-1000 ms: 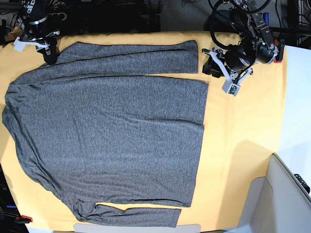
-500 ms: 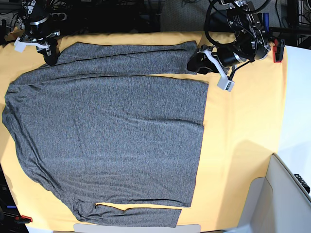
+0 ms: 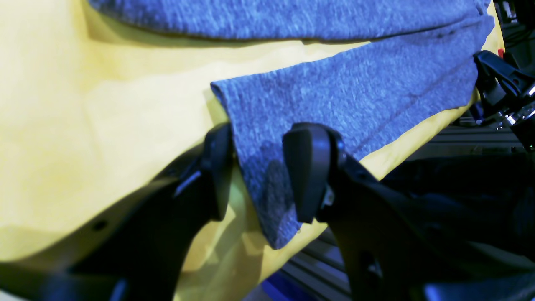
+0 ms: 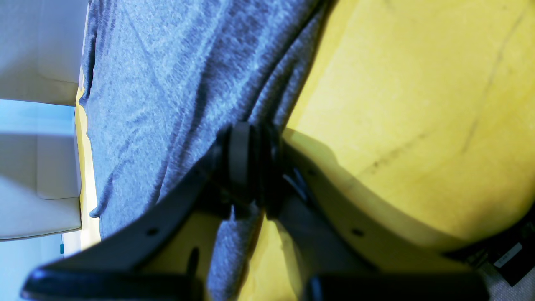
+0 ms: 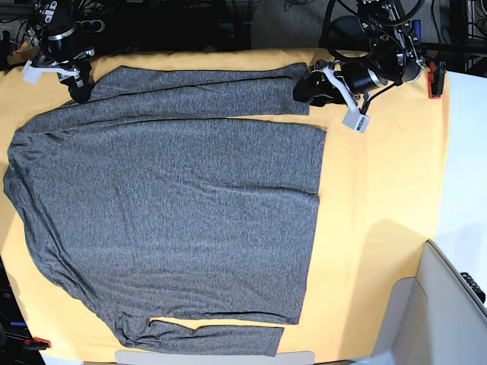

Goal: Fold the T-shirt properly
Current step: 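Grasp the sleeve and shoulder edge with the left gripper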

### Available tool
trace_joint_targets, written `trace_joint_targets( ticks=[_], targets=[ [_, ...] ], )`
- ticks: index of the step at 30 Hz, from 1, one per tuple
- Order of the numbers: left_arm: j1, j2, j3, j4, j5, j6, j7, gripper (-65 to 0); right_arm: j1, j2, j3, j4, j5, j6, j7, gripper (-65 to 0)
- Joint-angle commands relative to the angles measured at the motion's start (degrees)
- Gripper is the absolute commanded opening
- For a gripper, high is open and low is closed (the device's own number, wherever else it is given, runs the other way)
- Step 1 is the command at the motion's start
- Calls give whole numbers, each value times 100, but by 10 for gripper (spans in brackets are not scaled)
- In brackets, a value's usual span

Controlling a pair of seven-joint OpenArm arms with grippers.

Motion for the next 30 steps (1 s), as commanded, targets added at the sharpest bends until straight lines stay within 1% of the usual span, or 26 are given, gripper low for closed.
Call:
trace_joint_targets(
  ticks=[1, 5, 9, 11, 12, 14, 17, 19, 21, 26, 27, 29, 30],
  targets=[
    [93, -27, 92, 32, 224, 18, 233, -403, -82, -22, -40, -45, -429, -277, -367, -593],
    [172, -98, 435, 32, 224, 18, 233, -406, -82, 4, -40, -45, -438, -277, -367, -594],
    [207, -107, 734, 32, 224, 18, 233, -409, -82, -22, -40, -45, -623, -277, -367, -594],
    [198, -107, 796, 32, 241, 18, 233, -434, -82, -22, -58, -45, -675, -277, -367, -594],
    [189, -107, 796, 32, 241, 18, 233, -458, -82, -22, -93, -45, -684, -277, -367, -595],
    [172, -107, 769, 32, 241, 18, 233, -524, -82, 13, -260, -45, -755, -277, -367, -595],
    [154, -133, 743, 32, 250, 18, 233, -647, -82, 13, -418, -45, -983, -277, -358, -597],
    [154, -282, 796, 41, 250, 18, 233, -649, -55, 13, -533, -45, -1177, -277, -340, -607],
    [154, -353, 796, 41, 250, 18, 233, -644, -2, 13, -612, -45, -1388, -277, -349, -650],
    [119, -573, 796, 76, 241, 18, 233, -646, -11, 22, -629, -10, -1827, -277, -358, -650],
    [66, -590, 796, 76, 241, 18, 233, -646, -20, 22, -612, -1, -1862, -277, -358, -650],
    [-30, -748, 796, 85, 233, 18, 233, -646, -46, 39, -594, -1, -1880, -277, -358, -650],
    [-57, -766, 796, 85, 233, 18, 233, -646, -46, 92, -603, -1, -1880, -277, -358, -650]
  ],
)
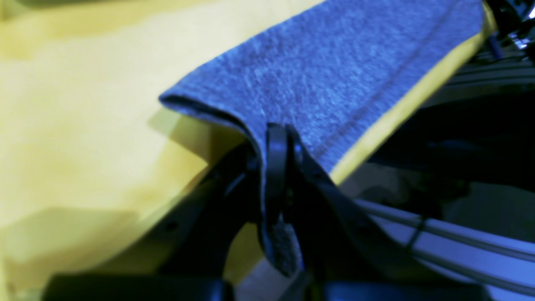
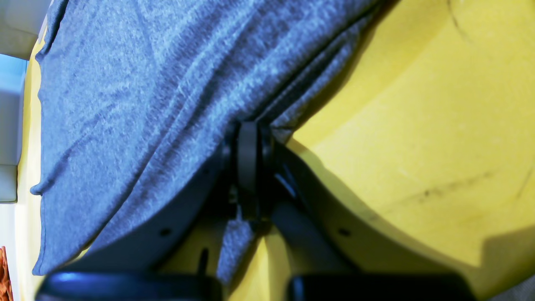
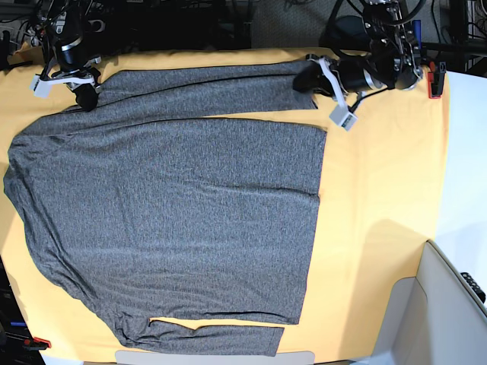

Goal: Fold the T-shirt properly
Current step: 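Grasp the sleeve and shoulder edge with the left gripper, then grasp the shoulder corner with the right gripper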

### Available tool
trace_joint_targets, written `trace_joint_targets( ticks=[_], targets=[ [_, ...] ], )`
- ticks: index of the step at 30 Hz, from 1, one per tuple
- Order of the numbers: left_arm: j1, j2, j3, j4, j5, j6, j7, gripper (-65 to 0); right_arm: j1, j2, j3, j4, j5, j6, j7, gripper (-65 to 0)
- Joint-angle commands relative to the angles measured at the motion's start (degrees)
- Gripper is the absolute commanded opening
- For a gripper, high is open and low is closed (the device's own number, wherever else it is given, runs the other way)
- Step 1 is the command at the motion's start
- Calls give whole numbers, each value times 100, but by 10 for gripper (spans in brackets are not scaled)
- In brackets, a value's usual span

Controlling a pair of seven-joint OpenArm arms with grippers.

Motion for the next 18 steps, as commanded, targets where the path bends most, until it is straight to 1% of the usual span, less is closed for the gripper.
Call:
trace_joint_targets(
  ticks=[1, 5, 9, 18],
  targets=[
    [-28, -93, -33, 70, 230, 34, 100, -646, -151, 42, -81, -128, -551, -356, -743, -650],
    [-90, -102, -33, 307, 222, 34, 100, -646, -213, 86, -90, -75, -551, -356, -743, -650],
    [-90, -102, -33, 579, 222, 34, 100, -646, -353, 86, -90, 303, -551, -356, -743, -650],
    [-116, -93, -33, 650, 222, 34, 100, -646, -573, 86, -90, 1041, -560, -356, -743, -650]
  ],
)
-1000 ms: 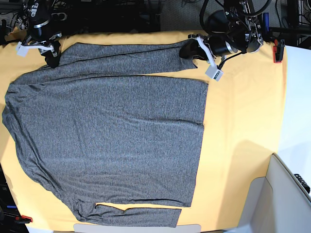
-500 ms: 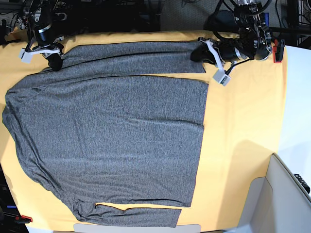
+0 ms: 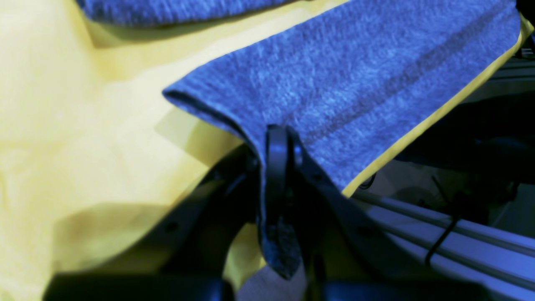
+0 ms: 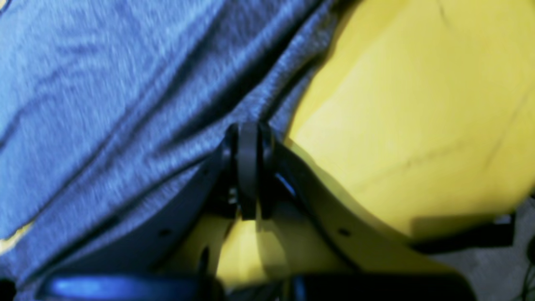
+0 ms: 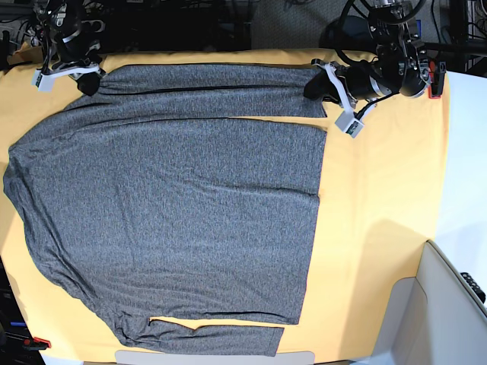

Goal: Fold the T-shirt properly
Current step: 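Grasp the shoulder corner with the right gripper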

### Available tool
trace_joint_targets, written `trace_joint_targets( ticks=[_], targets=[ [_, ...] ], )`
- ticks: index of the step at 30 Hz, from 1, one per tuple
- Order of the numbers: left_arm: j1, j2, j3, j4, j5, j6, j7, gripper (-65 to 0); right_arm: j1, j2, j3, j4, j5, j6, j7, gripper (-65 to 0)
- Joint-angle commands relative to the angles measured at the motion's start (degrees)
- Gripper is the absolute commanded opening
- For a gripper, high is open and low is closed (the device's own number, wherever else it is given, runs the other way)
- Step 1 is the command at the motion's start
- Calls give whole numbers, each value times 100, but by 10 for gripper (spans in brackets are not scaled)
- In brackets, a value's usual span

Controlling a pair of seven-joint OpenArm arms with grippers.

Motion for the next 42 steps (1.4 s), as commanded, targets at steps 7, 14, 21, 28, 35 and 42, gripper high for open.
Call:
trace_joint_targets(
  ticks=[7, 14, 21, 28, 35, 42],
  targets=[
    [-306, -45, -22, 971, -98, 10, 8, -646, -40, 168, 9, 654, -96, -59, -166, -650],
    [-816, -10, 136, 1015, -98, 10, 8, -646, 505, 511, 0, 952, -96, -85, -166, -650],
    [-1405, -10, 734, 954, -80, 10, 8, -646, 1402, 704, -44, 926, -105, -85, -174, -650],
    [-2134, 263, 813, -101, -71, 10, 8, -646, 2316, 757, -686, 566, -1160, -94, -174, -650],
    [-2301, 105, 822, -1112, -71, 10, -111, -646, 2518, 352, -1020, 161, -2540, -94, -157, -650],
    [-2301, -238, 831, -1420, -71, 10, -541, -644, 2492, 247, -1020, -243, -3332, -94, -130, -650]
  ],
)
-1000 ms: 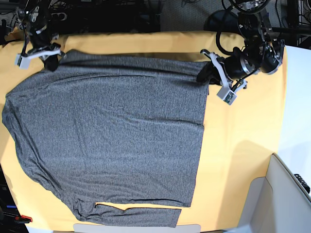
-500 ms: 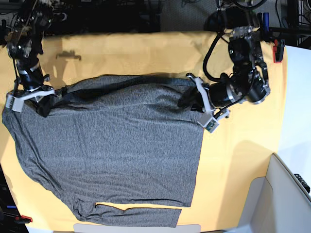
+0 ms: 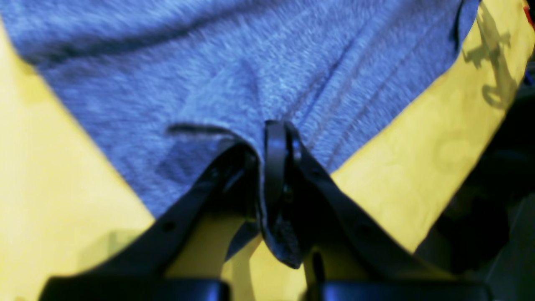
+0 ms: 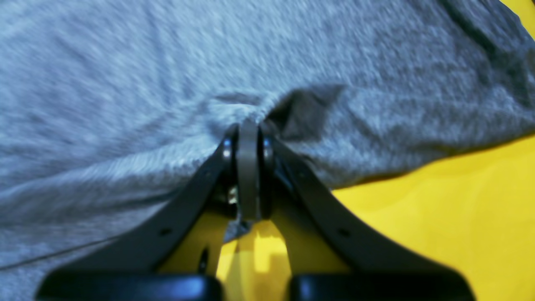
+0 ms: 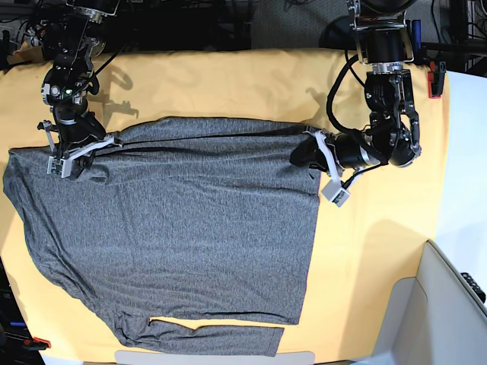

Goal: Fold the T-shirt properly
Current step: 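Grasp the shoulder corner with the right gripper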

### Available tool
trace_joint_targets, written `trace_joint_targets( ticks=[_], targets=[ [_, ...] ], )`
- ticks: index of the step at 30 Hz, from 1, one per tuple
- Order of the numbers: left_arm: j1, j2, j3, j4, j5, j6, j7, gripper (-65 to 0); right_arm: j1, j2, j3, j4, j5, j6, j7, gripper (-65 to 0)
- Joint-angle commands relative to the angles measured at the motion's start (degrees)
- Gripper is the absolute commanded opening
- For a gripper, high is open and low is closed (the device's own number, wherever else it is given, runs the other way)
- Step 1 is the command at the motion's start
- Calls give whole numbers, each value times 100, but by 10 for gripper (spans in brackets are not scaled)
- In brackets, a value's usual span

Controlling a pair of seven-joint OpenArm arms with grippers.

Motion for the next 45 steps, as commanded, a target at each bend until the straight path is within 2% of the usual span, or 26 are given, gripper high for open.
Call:
trace_joint_targets(
  ticks=[1, 3, 6, 8, 10, 13, 15, 24, 29, 33, 39, 45],
  targets=[
    [-127, -81, 0, 49, -115, -10, -166, -637, 70, 46, 23, 49, -20, 11, 149, -650],
    [-127, -134, 0, 49, -106, -10, -210, -601, 79, 46, 23, -21, -29, 11, 149, -650],
    [-127, -151, 0, 49, -106, -10, -218, -507, 79, 46, 23, -118, -38, 11, 114, -635],
    [-127, -151, 0, 49, -106, -10, -218, -449, 70, 46, 23, -188, -38, 11, 114, -576],
    [-127, -160, 0, 49, -106, -10, -210, -420, 70, 46, 23, -241, -38, 11, 114, -484],
    [-127, -160, -26, 49, -106, -10, -174, -419, 70, 46, 32, -223, -38, 11, 114, -379],
    [-127, -160, -26, 49, -106, -10, -174, -420, 70, 72, 40, -162, -29, 2, 141, -352],
    [-100, -160, -8, 49, -106, -10, -174, -420, 185, 19, 1262, 507, 129, 2, 149, -352],
    [-91, -160, -8, 49, -106, -10, -174, -420, 149, -323, 2502, 340, 1237, 11, 114, -352],
    [-83, -160, 0, 49, -106, -10, -174, -420, 185, -359, 3135, -249, 1914, 11, 114, -352],
    [-83, -160, 0, 49, -106, -10, -174, -420, 457, -315, 3539, -1120, 2055, 11, 114, -352],
    [-74, -160, 0, 49, -106, -10, -174, -420, 835, -139, 3504, -1577, 2055, 11, 114, -352]
  ],
)
